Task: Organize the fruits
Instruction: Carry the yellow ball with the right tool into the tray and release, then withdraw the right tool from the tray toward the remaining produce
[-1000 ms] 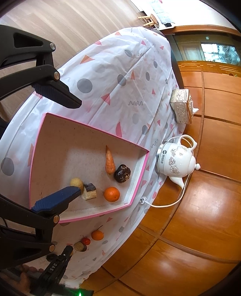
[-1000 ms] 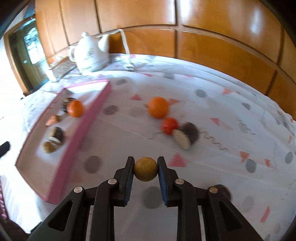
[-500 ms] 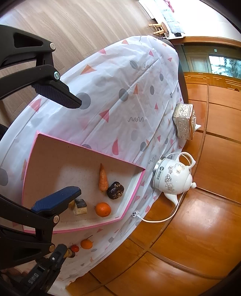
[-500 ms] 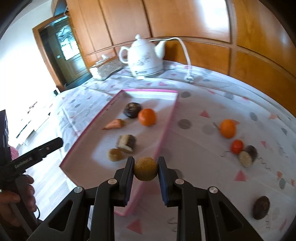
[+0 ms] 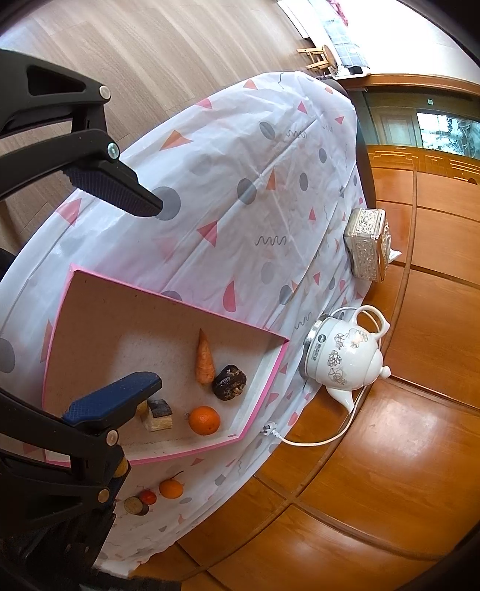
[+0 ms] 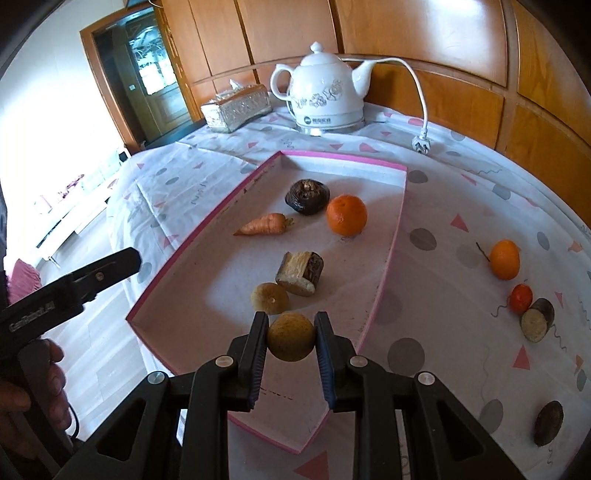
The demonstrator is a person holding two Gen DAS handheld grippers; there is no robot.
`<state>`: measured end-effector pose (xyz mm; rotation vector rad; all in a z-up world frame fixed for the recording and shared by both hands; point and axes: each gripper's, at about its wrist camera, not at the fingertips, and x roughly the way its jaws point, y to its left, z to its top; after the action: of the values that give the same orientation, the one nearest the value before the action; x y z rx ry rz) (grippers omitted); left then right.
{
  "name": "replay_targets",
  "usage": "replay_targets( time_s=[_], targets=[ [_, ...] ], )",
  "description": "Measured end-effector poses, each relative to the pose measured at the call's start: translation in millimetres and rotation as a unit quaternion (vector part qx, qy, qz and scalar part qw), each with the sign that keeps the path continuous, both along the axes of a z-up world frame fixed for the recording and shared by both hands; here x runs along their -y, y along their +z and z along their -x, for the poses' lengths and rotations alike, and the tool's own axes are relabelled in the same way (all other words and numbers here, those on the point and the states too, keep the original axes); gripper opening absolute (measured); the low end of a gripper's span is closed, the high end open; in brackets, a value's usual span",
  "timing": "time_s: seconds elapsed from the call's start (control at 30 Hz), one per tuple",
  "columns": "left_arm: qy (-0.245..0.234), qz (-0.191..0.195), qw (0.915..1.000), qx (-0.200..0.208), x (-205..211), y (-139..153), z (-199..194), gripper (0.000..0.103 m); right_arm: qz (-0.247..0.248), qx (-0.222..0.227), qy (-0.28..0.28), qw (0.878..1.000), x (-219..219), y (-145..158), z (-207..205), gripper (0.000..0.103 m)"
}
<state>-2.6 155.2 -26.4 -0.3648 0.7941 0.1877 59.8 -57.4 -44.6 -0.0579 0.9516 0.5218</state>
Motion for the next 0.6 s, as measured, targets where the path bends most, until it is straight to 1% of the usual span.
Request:
replay_targets(
  time_s=[0.1, 0.17, 0.33, 0.43, 0.6],
  targets=[
    [-0.001, -0.001, 1.0, -0.001, 0.4, -0.8, -0.2, 0.086, 0.002, 0.002, -0.004, 1.0, -0.8, -1.4, -0.6, 0.028],
    [-0.002, 0.0, 1.0, -0.003, 1.1, -1.9, -0.5, 0.086, 0.003, 0.003, -0.007, 1.0, -0.8, -1.9, 0.1, 0.034],
    [-0.004, -0.002, 1.0, -0.002, 3.2, -2.5, -0.4, 0.086, 0.002, 0.003, -0.021, 1.0, 2.3, -2.5, 1.1, 0.035],
    [-0.006, -0.003, 1.0, -0.001, 5.5, -2.3, -0.4, 0.086, 0.0, 0.007, -0.035, 0.999, 8.0, -0.5, 5.3, 0.037],
    [-0.012, -0.004, 0.9999, 0.002, 9.2, -0.2, 0.3, 0.086, -0.001, 0.015, -0.062, 0.998, 18.9, 4.7, 13.9, 0.039]
  ],
)
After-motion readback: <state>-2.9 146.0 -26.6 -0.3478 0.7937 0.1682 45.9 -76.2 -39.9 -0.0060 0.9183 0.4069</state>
